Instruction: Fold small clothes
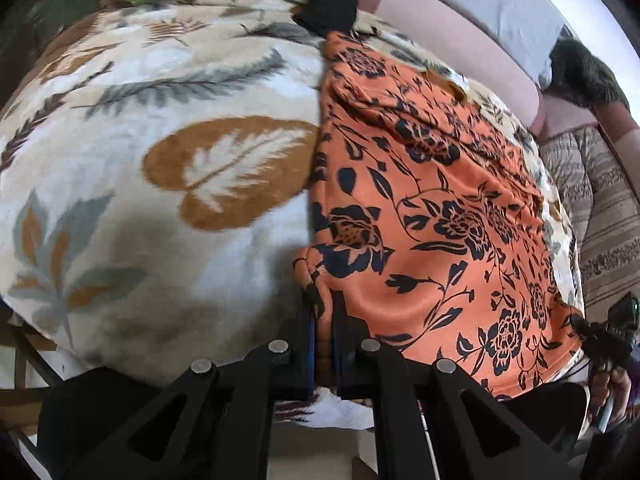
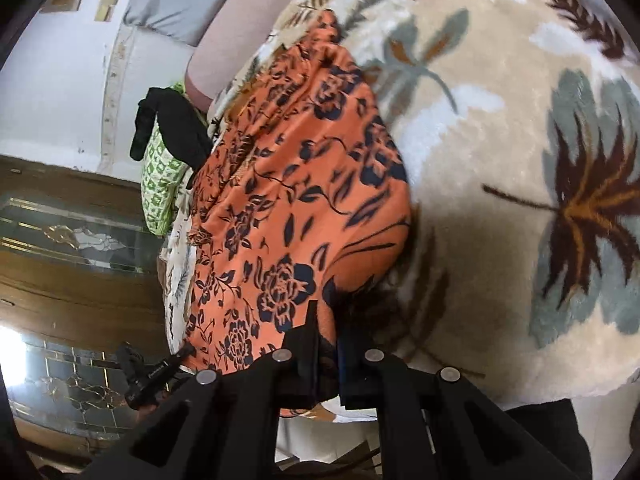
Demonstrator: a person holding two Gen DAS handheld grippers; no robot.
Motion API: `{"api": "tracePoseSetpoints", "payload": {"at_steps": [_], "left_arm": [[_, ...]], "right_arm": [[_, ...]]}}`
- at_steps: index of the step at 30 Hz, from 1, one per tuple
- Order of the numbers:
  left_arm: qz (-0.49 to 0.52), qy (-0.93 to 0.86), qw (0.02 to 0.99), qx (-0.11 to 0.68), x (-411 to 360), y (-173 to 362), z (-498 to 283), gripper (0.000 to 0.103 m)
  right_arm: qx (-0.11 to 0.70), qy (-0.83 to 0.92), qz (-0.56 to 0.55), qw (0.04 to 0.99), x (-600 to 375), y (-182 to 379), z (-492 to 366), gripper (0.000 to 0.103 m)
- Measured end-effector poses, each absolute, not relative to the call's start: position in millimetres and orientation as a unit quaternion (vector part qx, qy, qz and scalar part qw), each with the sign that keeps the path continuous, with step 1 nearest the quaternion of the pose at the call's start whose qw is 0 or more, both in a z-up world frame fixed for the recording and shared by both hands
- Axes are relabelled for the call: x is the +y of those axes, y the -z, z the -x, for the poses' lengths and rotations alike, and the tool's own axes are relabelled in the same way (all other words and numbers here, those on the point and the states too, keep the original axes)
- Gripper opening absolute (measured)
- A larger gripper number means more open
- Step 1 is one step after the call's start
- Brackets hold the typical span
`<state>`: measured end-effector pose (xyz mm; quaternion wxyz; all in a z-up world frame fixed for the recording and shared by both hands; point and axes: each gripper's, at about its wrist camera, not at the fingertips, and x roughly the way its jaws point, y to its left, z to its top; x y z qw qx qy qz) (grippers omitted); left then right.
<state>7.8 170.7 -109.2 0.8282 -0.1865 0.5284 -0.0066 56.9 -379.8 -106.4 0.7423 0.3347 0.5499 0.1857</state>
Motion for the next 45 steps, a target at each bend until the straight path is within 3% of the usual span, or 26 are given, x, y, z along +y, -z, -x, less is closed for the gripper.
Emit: {"api": "tracePoseSetpoints", "payload": {"at_steps": [4,13,18,20,21,22,23,24,31,36,39,41,42,45], "left_arm": [[0.181,0.019,0.814,0.551,173,107,-33,0.006],[0.216,0.055,0.887,0.405,198,-18,-161,0.007],[0.215,-0.006,0.895,0.390,205,11,-264,0.009],[0.178,-0.038,0.894,0.409,200,43,-310,0.031],[0.170,-0.060,0.884,0.432,200,65,-331,0.047],[0.162,-0.072,0.869,0.461,201,86,-346,0.053],[0.165,-0.073,0.858,0.480,204,99,-351,0.053],[0.178,-0.068,0.858,0.477,208,100,-350,0.053],[0.153,-0.033,0.899,0.409,221,58,-254,0.079],[0.135,0.019,0.872,0.470,192,100,-234,0.079],[0.125,0.019,0.860,0.494,171,125,-246,0.079],[0.109,0.025,0.863,0.492,161,124,-254,0.047],[0.122,0.034,0.857,0.500,160,123,-259,0.025],[0.143,0.023,0.849,0.507,161,113,-268,0.018]], "right_arm": [[0.569,-0.193,-0.313,0.736,-370,103,-79,0.007],[0.449,-0.239,-0.329,0.796,-366,13,-227,0.007],[0.402,-0.202,-0.370,0.813,-366,18,-338,0.010],[0.408,-0.165,-0.363,0.821,-365,44,-381,0.011],[0.428,-0.142,-0.355,0.819,-364,62,-395,0.022],[0.459,-0.109,-0.343,0.812,-364,81,-407,0.042],[0.495,-0.075,-0.330,0.800,-362,103,-412,0.054],[0.496,-0.076,-0.331,0.800,-361,110,-408,0.059],[0.485,-0.105,-0.207,0.843,-356,92,-346,0.068],[0.535,-0.149,-0.159,0.817,-341,116,-339,0.068],[0.525,-0.147,-0.175,0.819,-335,120,-342,0.069],[0.533,-0.173,-0.185,0.807,-329,117,-340,0.050],[0.544,-0.169,-0.172,0.803,-324,119,-341,0.033],[0.563,-0.159,-0.181,0.790,-321,120,-347,0.020]]}}
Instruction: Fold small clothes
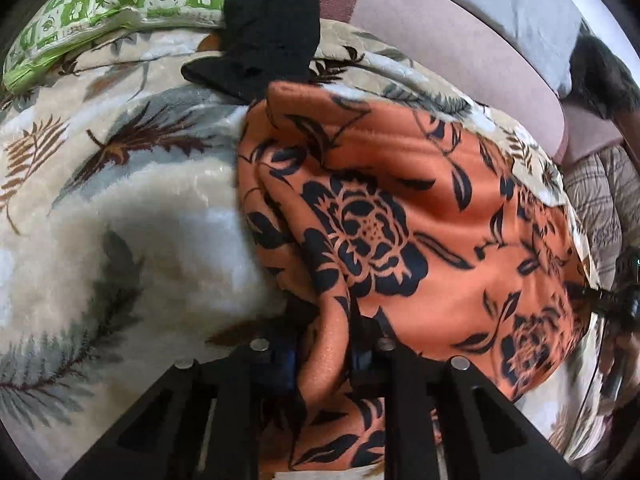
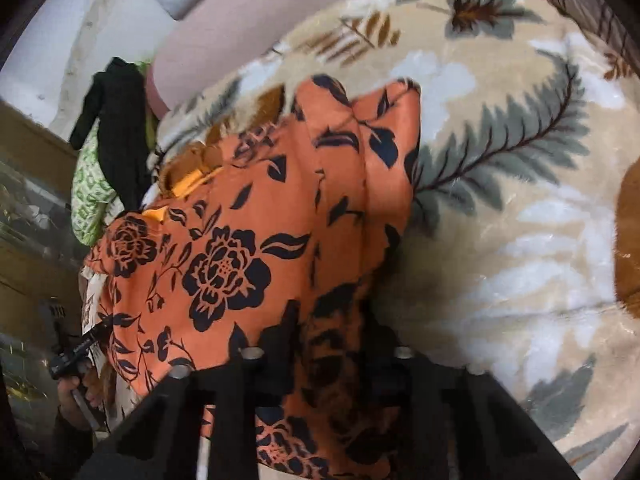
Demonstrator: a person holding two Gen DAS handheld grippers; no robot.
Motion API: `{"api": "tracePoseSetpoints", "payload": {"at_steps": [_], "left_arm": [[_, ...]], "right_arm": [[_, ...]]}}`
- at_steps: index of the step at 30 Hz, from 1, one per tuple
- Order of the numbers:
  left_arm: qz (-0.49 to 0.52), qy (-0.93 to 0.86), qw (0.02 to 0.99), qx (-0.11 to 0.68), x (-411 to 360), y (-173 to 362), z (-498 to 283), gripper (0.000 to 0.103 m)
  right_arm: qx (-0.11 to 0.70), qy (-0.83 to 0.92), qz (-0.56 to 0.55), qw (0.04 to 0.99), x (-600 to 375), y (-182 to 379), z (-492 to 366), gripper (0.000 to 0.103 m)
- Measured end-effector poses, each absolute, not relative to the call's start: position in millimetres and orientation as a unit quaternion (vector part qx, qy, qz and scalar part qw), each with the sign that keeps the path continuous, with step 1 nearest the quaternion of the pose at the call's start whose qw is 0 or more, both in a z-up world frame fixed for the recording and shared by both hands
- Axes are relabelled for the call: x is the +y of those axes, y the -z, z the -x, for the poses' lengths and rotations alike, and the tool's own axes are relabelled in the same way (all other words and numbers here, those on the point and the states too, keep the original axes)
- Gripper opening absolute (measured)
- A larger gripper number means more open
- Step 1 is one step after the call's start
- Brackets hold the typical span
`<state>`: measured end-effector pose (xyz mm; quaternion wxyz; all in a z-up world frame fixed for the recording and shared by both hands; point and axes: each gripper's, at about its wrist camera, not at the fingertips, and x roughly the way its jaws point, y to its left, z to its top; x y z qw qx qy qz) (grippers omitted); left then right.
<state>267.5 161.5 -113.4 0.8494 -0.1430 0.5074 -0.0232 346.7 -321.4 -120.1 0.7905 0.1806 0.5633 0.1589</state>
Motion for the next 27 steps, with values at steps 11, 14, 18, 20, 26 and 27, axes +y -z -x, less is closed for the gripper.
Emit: {"api": "tracePoseSetpoints", "payload": {"at_steps": [11,14,18,20,26,27], "left_arm": [[0.148,0.043,0.885,0.440,154,-2,-148,0.018],[0.143,0.038,0.862,0.486,158,54,-104,0.027],[0.156,0.030,0.837,0.524,172,107,-82,0.039],[0.142,0.010,0.852,0.504,179,84,-86,0.045],[0.091,0.042,0.885,0.455,180,58,-133,0.058],[0.095,0.043,0.878,0.467,179,64,-145,0.058]], "right_arm": [[0.506,-0.202,-0.193,0.816,-321,-3,-243,0.016],[0.542,-0.190,-0.173,0.800,-319,25,-175,0.021],[0.619,-0.153,-0.156,0.755,-326,111,-125,0.074],[0.569,-0.157,-0.175,0.788,-337,90,-114,0.074],[0.483,-0.158,-0.144,0.849,-340,36,-145,0.074],[0.483,-0.158,-0.132,0.851,-334,39,-155,0.074]]}}
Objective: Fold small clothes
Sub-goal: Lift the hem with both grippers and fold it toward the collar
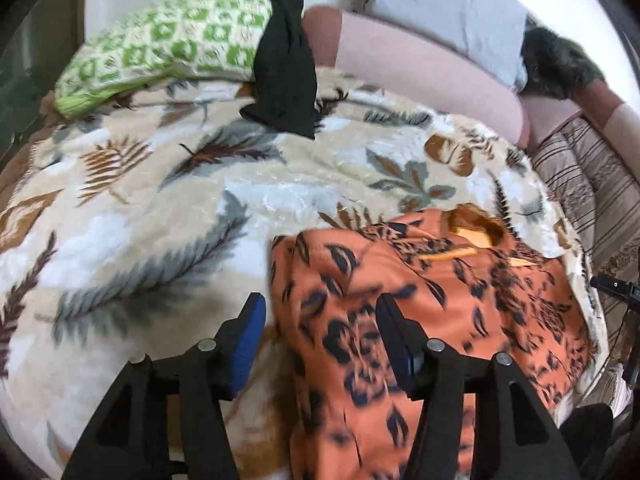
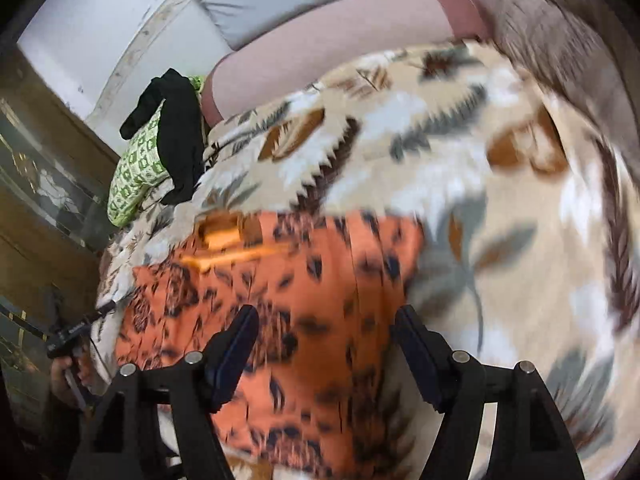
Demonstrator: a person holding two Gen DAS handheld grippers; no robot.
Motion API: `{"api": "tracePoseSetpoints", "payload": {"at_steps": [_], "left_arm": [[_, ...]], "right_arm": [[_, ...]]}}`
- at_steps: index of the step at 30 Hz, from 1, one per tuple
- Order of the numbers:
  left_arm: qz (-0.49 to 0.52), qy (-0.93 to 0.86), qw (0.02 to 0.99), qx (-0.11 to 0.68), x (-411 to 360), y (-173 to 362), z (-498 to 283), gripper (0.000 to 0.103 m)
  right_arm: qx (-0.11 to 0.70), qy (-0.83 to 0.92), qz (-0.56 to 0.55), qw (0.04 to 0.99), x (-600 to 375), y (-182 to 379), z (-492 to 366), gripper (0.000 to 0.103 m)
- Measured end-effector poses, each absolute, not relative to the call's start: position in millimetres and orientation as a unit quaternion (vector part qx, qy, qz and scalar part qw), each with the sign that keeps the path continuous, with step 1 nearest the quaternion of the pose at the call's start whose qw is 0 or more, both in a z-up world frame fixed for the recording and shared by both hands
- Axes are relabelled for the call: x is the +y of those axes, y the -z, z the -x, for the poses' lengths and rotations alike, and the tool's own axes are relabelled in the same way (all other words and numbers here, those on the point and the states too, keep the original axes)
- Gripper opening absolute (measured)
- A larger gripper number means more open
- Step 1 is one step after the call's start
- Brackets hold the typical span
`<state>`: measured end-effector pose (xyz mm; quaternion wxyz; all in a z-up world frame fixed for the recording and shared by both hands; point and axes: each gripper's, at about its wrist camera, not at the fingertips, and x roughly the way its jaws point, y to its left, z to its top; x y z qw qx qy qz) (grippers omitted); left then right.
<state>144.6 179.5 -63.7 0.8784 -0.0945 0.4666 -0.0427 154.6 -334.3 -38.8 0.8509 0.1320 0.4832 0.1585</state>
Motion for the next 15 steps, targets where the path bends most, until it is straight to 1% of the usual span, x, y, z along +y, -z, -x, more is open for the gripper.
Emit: {"api": "tracePoseSetpoints", "payload": {"at_steps": [4,6,8,9,10,11,12,13,15], "left_arm": [[0.083,0.060,0.870,0.481,172,81,-174,0.058],[0.075,0.056,0.869,0.486,171,85,-180,0.058],[0.069,0.059,0.870,0.484,171,89,-183,0.055],[0.065,0.062,0.871,0.482,172,88,-184,0.046],[0.059,0.062,0.871,0.484,170,89,-185,0.033],[0.048,0.060,0.870,0.487,169,92,-188,0.025],[0.044,0.059,0.870,0.488,167,94,-190,0.015],[0.043,0.059,0.869,0.489,167,96,-190,0.012],[0.050,0.059,0.869,0.488,169,97,-189,0.012]], "right_arm": [[0.520,-0.151,-0.085,0.836,-309,65,-196,0.074],[0.529,-0.152,-0.091,0.830,-301,79,-203,0.073],[0.524,-0.157,-0.098,0.831,-300,84,-203,0.073],[0.523,-0.159,-0.100,0.831,-301,85,-202,0.071],[0.524,-0.158,-0.101,0.831,-302,86,-202,0.068],[0.524,-0.159,-0.104,0.830,-305,87,-202,0.068],[0.525,-0.160,-0.107,0.829,-306,85,-205,0.067],[0.524,-0.158,-0.109,0.830,-308,85,-205,0.067],[0.525,-0.153,-0.111,0.829,-309,86,-209,0.067]]}}
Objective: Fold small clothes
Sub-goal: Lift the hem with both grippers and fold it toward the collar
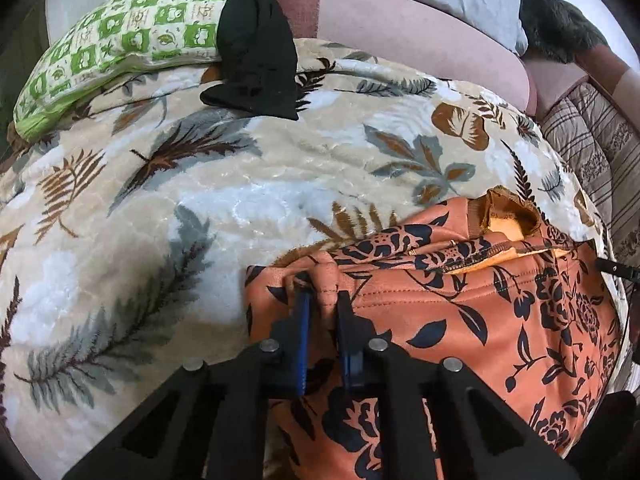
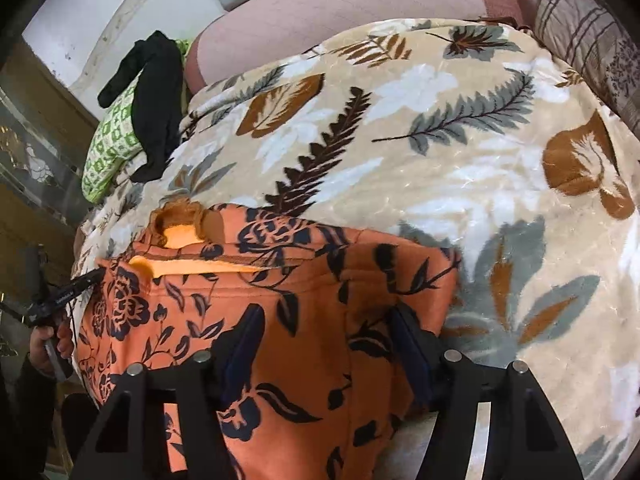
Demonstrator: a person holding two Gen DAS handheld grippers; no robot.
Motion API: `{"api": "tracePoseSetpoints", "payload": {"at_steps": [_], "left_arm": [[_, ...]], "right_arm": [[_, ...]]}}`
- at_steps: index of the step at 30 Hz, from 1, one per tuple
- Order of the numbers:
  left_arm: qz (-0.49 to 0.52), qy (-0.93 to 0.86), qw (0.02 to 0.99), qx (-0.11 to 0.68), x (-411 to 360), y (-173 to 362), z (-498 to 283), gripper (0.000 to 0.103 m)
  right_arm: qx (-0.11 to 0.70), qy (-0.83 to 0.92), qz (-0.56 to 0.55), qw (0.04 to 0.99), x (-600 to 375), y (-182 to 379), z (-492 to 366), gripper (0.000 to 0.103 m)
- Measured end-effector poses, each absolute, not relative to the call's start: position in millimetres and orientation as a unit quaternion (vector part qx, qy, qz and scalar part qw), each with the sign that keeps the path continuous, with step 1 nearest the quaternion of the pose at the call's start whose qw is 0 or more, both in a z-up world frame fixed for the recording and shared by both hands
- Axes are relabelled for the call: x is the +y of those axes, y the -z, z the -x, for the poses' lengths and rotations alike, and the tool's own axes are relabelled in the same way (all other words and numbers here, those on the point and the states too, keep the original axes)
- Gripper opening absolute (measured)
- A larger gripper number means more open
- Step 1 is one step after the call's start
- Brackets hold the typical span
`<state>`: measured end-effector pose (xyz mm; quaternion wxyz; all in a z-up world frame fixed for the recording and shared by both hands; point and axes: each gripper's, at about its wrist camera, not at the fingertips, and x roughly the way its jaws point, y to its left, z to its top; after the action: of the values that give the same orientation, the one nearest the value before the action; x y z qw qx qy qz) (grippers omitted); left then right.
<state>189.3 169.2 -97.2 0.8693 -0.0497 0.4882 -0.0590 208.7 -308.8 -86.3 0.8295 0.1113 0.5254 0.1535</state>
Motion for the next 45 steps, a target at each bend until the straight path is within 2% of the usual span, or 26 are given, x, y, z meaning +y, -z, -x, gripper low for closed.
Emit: {"api": "tracePoseSetpoints", "payload": {"at_steps": [3,5,6,7,11,13,15,16,19,22,28,29,31,34,37,38,39,40,41,42,45], "left_arm": [[0.047,0.058,0.872,0.484,169,94,-188,0.007],[0.039,0.051,0.874,0.482,167,91,-189,0.005],[0.037,0.042,0.877,0.477,167,88,-188,0.004],[0.039,0.036,0.883,0.467,167,81,-186,0.004],[0.041,0.021,0.911,0.409,169,46,-174,0.004],[0.053,0.020,0.913,0.404,172,43,-178,0.004],[0.055,0.005,0.902,0.428,174,63,-192,0.004],[0.050,-0.003,0.894,0.446,173,78,-200,0.004],[0.049,-0.023,0.871,0.488,178,117,-215,0.009],[0.054,-0.025,0.875,0.480,180,110,-214,0.014],[0.060,-0.037,0.895,0.440,185,71,-195,0.016],[0.059,-0.027,0.901,0.430,181,61,-186,0.017],[0.053,-0.007,0.905,0.421,169,51,-172,0.027],[0.036,0.046,0.909,0.413,138,48,-149,0.037],[0.003,0.055,0.895,0.442,114,74,-150,0.037],[-0.009,0.037,0.881,0.471,113,95,-158,0.037],[-0.013,0.016,0.869,0.495,117,110,-163,0.039],[0.013,0.014,0.869,0.495,126,115,-164,0.041],[0.036,0.016,0.873,0.486,132,112,-161,0.041],[0.049,0.005,0.874,0.483,137,104,-159,0.042],[0.048,-0.001,0.889,0.455,135,83,-146,0.045]], "right_arm": [[0.533,-0.149,-0.114,0.825,-308,92,-212,0.067],[0.545,-0.140,-0.109,0.820,-304,96,-216,0.043],[0.549,-0.132,-0.106,0.819,-304,96,-217,0.021],[0.545,-0.132,-0.108,0.821,-304,92,-217,0.008],[0.487,-0.139,-0.088,0.858,-299,41,-204,0.007],[0.461,-0.125,-0.093,0.873,-308,23,-203,0.007],[0.463,-0.101,-0.120,0.872,-325,34,-213,0.007],[0.479,-0.095,-0.135,0.862,-331,50,-219,0.012],[0.526,-0.081,-0.152,0.833,-339,104,-224,0.012],[0.510,-0.082,-0.198,0.833,-351,106,-217,0.013],[0.471,-0.066,-0.139,0.869,-347,53,-202,0.013],[0.459,-0.090,-0.146,0.872,-341,41,-197,0.013],[0.461,-0.145,-0.157,0.861,-325,33,-190,0.013],[0.524,-0.246,-0.196,0.792,-299,60,-193,0.014],[0.564,-0.213,-0.167,0.780,-300,98,-206,0.014],[0.571,-0.176,-0.221,0.771,-326,118,-214,0.014],[0.559,-0.165,-0.303,0.754,-351,130,-216,0.007],[0.546,-0.152,-0.354,0.744,-366,134,-212,0.007],[0.537,-0.142,-0.347,0.756,-370,128,-208,0.007],[0.536,-0.142,-0.313,0.771,-365,119,-204,0.013],[0.530,-0.149,-0.256,0.795,-345,90,-192,0.015]]}}
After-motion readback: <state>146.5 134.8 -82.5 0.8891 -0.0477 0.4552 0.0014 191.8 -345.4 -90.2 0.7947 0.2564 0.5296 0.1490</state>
